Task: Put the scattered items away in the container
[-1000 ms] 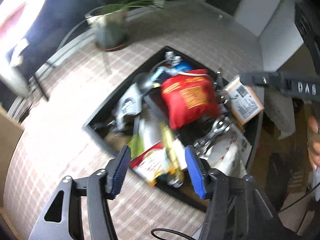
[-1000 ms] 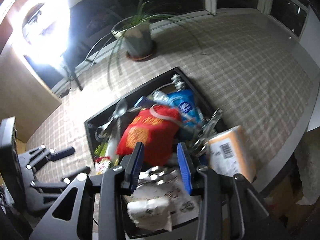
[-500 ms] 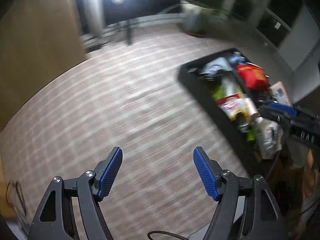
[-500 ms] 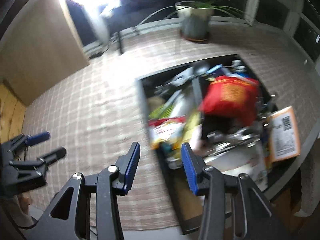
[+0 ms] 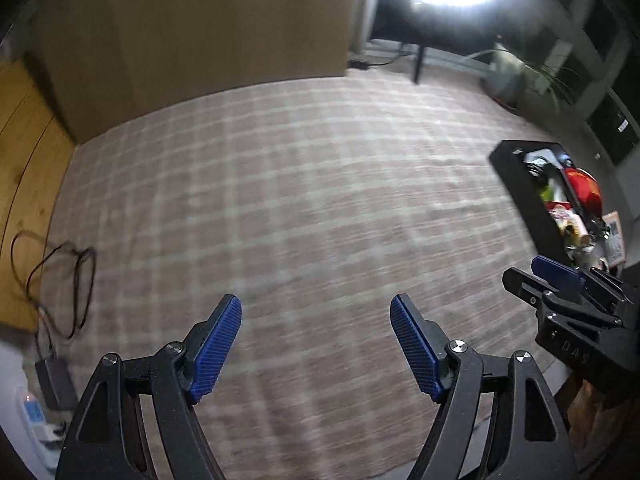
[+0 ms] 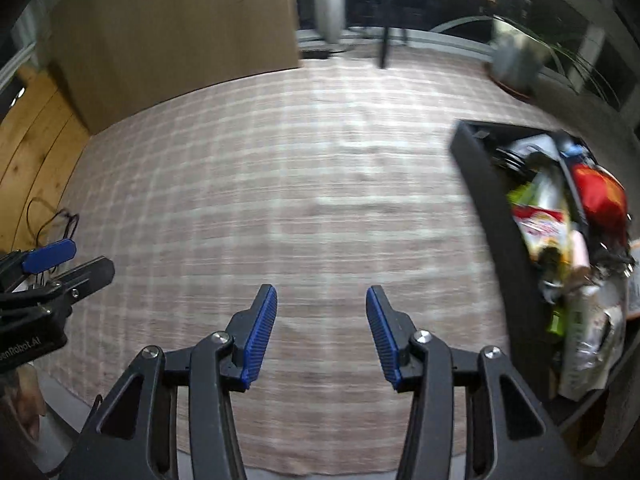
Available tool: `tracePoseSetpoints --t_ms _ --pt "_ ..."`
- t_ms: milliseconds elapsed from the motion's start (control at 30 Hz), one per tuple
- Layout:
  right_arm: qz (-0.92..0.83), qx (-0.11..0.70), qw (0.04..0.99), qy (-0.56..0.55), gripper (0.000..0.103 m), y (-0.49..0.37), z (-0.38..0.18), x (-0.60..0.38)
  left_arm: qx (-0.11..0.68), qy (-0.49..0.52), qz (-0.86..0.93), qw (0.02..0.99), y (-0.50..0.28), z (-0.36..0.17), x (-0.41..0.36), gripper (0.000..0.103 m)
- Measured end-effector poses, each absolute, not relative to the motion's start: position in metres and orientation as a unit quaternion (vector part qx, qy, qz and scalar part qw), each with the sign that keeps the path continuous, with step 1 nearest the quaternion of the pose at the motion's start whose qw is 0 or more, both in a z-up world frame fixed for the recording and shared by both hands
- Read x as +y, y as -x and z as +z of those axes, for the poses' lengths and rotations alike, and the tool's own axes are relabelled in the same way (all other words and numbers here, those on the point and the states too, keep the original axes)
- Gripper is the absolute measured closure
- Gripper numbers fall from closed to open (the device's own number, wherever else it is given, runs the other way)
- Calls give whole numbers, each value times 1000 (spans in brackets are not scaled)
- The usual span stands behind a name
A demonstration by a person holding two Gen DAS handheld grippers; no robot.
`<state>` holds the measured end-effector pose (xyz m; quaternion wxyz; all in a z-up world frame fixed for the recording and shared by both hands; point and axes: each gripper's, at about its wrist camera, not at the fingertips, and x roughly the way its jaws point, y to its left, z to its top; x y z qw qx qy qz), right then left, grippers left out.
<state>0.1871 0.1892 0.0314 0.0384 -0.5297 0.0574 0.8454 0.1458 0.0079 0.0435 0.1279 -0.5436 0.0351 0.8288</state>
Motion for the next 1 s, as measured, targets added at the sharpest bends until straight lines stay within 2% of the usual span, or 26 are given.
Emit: tracePoseSetpoints --t_ms 467,833,1000 --pt "840 21 -7 542 57 -166 11 109 -29 569 820 54 -138 6 -66 27" --pt "830 27 -8 557 57 -162 -11 102 -16 558 827 67 -137 -10 -61 27" --pt "828 30 -8 560 57 -144 -20 120 -9 548 833 73 -119 -15 -18 27"
